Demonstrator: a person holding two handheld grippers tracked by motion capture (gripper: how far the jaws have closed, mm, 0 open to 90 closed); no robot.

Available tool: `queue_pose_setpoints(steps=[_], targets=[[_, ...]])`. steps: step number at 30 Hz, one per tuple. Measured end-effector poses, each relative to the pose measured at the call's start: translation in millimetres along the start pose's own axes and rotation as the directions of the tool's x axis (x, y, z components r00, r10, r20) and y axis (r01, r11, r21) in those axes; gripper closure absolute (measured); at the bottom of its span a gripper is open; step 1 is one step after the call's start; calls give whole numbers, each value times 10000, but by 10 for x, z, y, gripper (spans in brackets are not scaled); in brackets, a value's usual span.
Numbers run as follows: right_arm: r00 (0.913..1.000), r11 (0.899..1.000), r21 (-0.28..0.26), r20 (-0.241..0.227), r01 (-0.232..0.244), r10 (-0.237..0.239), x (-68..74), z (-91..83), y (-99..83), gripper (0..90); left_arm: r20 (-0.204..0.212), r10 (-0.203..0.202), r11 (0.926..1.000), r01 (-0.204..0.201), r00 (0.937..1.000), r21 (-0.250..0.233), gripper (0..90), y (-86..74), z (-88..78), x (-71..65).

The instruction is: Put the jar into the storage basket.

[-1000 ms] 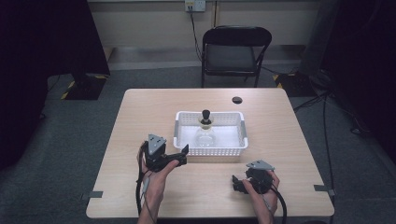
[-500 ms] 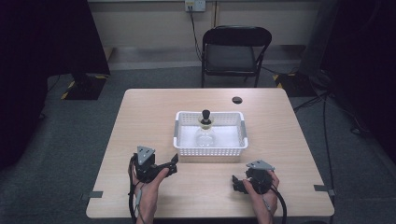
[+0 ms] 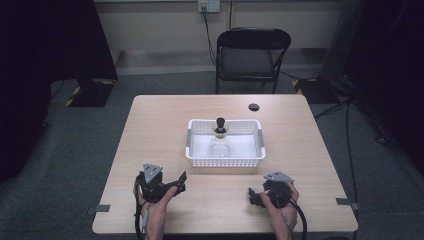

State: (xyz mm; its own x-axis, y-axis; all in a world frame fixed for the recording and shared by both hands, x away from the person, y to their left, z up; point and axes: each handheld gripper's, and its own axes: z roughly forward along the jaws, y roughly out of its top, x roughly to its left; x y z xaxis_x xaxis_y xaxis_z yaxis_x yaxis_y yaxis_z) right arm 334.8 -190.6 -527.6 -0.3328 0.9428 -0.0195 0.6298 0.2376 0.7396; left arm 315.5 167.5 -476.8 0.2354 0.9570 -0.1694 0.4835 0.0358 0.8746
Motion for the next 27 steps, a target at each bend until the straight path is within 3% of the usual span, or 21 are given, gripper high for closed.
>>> queue_pose_setpoints(steps=[3, 8, 20, 23, 27], targets=[[10000, 10000, 0, 0, -1, 1, 0, 0, 0, 0, -186, -50, 9999, 53, 9998, 157, 20, -55, 32, -4], [10000, 10000, -3, 0, 0, 0, 0, 0, 0, 0, -155, -65, 9990, 71, 9999, 436, 23, -125, 72, -6], [10000, 10000, -2, 0, -1, 1, 0, 0, 0, 0, -1038, -78, 9944, 187, 9946, 1045, 30, -248, 147, 22], [10000, 10000, -3, 1, 1, -1, 0, 0, 0, 0, -1278, -89, 9891, 275, 9918, 1449, 30, -300, 191, 51], [10000, 10000, -3, 0, 0, 0, 0, 0, 0, 0, -1320, -131, 9859, 348, 9912, 1636, 30, -329, 224, 62]])
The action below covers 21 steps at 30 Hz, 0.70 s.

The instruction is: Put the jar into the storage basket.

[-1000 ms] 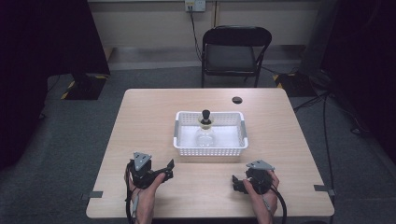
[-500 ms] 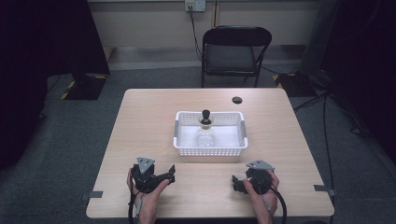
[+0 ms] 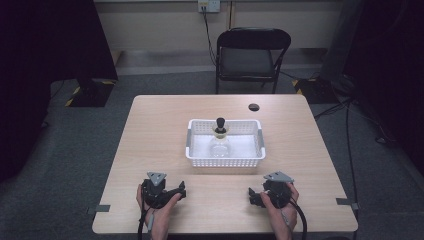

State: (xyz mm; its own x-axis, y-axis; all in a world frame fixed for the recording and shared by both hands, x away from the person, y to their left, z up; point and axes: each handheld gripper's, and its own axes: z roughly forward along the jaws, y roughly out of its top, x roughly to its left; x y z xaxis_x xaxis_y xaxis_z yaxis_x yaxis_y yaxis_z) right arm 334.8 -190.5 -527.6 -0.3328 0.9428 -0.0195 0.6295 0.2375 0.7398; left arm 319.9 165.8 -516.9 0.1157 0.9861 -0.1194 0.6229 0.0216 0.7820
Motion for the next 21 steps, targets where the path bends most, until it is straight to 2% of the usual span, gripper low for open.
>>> queue_pose_setpoints(steps=[5, 6, 9, 10, 11, 12, 21], targets=[[10000, 10000, -1, 1, 1, -1, 0, 0, 0, 0, -330, 137, 9987, -121, 9994, 486, 34, -24, 50, 1], [10000, 10000, 1, 0, 0, 0, 0, 0, 0, 0, -500, 242, 9983, -215, 9985, 539, 33, -32, 64, -10], [10000, 10000, 2, -1, -2, 2, 0, 0, 0, 0, -596, 251, 9982, -218, 9979, 568, 38, -29, 69, -21], [10000, 10000, 0, 1, -1, 1, 0, 0, 0, 0, -885, 460, 9970, -402, 9950, 664, 38, -30, 85, -49], [10000, 10000, 0, 1, -1, 1, 0, 0, 0, 0, -885, 460, 9970, -402, 9950, 664, 36, -30, 85, -49], [10000, 10000, -1, 0, -1, 1, 0, 0, 0, 0, -1094, 595, 9964, -524, 9922, 664, 33, -42, 98, -79], [10000, 10000, 0, -1, 0, 0, 0, 0, -1, 0, -1138, 604, 9961, -525, 9917, 708, 24, -40, 103, -86]])
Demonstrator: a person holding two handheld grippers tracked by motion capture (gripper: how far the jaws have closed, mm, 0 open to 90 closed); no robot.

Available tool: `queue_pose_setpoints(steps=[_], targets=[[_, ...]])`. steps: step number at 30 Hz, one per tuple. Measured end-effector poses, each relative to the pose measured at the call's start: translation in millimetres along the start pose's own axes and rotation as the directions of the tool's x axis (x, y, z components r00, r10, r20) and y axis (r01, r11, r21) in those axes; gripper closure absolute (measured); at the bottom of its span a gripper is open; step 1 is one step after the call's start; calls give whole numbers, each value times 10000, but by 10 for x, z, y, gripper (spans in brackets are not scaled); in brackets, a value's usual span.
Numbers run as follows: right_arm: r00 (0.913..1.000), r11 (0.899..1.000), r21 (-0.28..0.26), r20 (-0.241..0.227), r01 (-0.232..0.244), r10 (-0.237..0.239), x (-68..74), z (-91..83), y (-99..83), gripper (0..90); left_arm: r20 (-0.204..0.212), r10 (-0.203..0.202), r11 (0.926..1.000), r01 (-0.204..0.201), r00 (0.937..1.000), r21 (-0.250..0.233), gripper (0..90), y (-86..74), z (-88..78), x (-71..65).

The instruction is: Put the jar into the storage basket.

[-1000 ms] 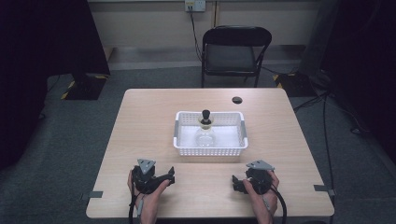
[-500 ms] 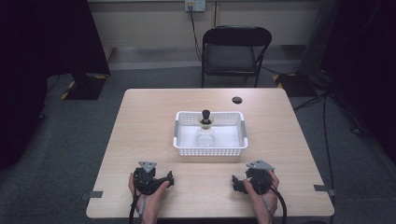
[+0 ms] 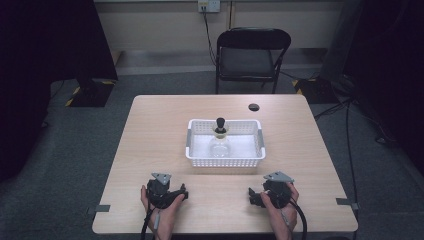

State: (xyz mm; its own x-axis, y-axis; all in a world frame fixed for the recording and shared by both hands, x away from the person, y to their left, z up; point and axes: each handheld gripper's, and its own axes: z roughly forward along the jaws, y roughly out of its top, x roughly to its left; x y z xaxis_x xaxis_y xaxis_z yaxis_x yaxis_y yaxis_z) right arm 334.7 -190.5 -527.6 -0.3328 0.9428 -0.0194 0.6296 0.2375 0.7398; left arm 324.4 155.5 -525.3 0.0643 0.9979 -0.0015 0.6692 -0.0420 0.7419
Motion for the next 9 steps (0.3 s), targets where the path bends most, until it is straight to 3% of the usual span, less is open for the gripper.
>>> queue_pose_setpoints(steps=[9], targets=[[10000, 10000, 0, -1, 0, 0, 0, 0, 0, 0, 81, 70, 10000, -70, 9999, 54, 2, 4, 9, -2]])
